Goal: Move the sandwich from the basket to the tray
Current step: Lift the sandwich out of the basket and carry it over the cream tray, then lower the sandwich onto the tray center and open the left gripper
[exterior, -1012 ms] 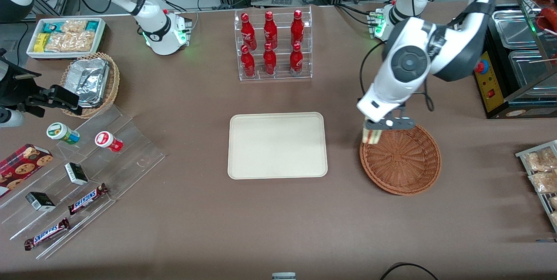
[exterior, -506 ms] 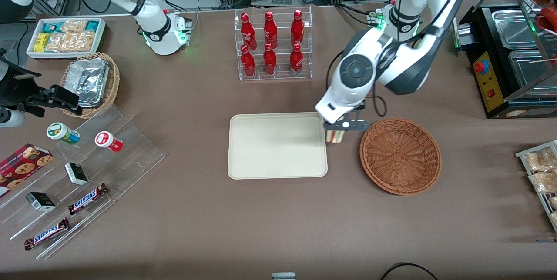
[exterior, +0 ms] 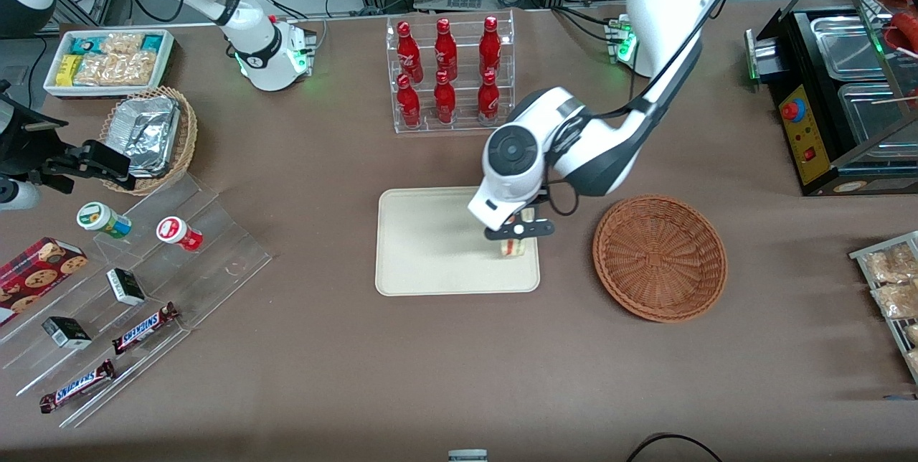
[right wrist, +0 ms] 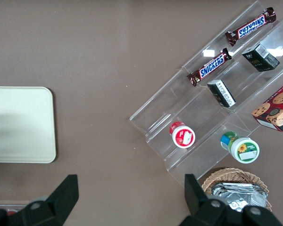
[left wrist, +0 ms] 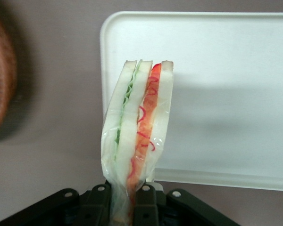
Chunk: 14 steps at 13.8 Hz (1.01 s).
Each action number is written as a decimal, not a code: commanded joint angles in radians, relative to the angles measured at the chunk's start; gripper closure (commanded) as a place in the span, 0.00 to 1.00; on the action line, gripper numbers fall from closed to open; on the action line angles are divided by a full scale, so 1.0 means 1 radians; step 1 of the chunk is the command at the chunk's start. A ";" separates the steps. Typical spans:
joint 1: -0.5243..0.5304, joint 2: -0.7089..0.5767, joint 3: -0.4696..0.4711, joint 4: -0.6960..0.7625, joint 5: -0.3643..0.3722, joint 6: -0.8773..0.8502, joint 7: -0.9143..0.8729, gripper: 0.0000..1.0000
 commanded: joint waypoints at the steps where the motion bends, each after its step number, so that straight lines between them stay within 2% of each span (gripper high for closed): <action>1: -0.030 0.062 0.007 0.078 0.032 0.008 -0.026 1.00; 5: -0.053 0.105 0.012 0.084 0.039 0.079 -0.029 1.00; 9: -0.054 0.152 0.010 0.090 0.093 0.119 -0.078 1.00; 14: -0.096 0.186 0.033 0.090 0.113 0.158 -0.107 1.00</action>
